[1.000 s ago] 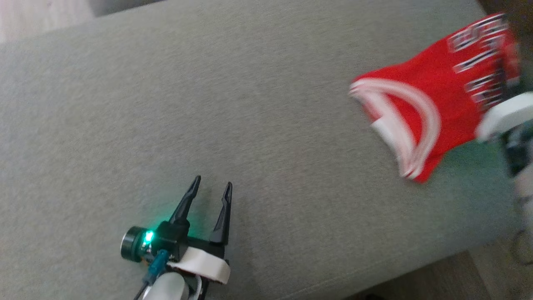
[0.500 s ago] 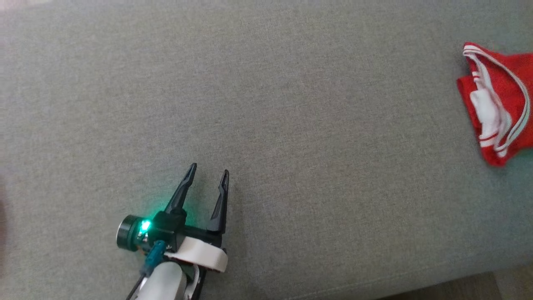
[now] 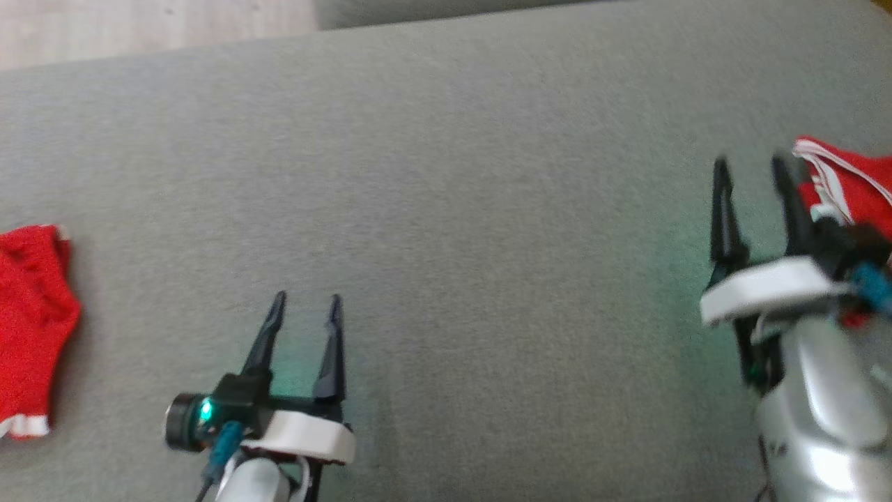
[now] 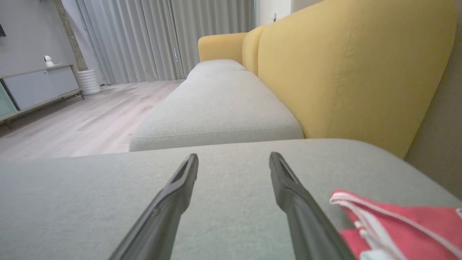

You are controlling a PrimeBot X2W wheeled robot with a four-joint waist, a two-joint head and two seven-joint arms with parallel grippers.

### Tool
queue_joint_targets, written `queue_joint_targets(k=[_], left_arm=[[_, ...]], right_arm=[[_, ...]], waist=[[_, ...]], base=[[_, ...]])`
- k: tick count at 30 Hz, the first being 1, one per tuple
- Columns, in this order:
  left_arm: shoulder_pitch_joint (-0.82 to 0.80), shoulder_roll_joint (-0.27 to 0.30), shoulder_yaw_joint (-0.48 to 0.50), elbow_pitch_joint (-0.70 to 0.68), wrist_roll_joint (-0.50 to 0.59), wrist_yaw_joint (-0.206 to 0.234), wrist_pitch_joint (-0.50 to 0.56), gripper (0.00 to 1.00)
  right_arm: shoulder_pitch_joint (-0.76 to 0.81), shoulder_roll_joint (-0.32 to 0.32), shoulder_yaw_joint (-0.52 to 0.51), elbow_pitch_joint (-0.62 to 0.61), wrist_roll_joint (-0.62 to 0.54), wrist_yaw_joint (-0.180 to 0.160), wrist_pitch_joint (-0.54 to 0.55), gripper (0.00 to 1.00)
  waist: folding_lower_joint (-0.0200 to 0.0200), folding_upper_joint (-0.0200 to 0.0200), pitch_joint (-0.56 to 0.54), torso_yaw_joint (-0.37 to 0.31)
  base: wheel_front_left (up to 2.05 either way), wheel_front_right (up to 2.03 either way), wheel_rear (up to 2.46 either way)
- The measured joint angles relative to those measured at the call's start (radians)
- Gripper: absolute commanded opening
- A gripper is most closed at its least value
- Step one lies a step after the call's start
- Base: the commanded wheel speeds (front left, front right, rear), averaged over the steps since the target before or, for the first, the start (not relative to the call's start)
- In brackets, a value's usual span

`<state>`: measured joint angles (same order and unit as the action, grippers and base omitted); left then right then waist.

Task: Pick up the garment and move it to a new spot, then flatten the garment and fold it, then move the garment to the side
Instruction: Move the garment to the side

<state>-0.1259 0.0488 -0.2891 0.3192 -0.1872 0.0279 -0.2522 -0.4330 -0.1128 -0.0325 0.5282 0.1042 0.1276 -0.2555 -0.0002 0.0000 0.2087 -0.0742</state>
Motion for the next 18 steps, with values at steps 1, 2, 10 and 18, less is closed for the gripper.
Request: queue_joint_targets(k=[1, 2, 10, 18], left_arm=[[0.007, 0.0, 0.01, -0.001, -0.003, 0.004, 0.0, 1.0], [0.014, 0.0, 0.023, 0.0, -0.01, 0.008, 0.0, 1.0], [0.056, 0.0, 0.077, 0.012, -0.025, 0.016, 0.0, 1.0], [0.103, 0.001, 0.1, 0.018, -0.051, 0.026, 0.0, 1.0]], right_arm=[[0.035, 0.012, 0.0, -0.015, 0.016, 0.0, 0.0, 1.0], [0.065, 0.021, 0.002, -0.028, 0.023, 0.0, 0.0, 1.0], [0.252, 0.057, 0.021, -0.068, 0.017, 0.0, 0.0, 1.0], [0.302, 0.062, 0.044, -0.085, 0.035, 0.0, 0.0, 1.0]], waist=[[0.0, 0.0, -0.009, 0.011], [0.0, 0.0, -0.019, 0.022], [0.0, 0.0, -0.091, 0.087], [0.0, 0.0, -0.143, 0.118]], base=[[0.0, 0.0, 0.0], [0.0, 0.0, 0.0], [0.0, 0.0, 0.0], [0.0, 0.0, 0.0]])
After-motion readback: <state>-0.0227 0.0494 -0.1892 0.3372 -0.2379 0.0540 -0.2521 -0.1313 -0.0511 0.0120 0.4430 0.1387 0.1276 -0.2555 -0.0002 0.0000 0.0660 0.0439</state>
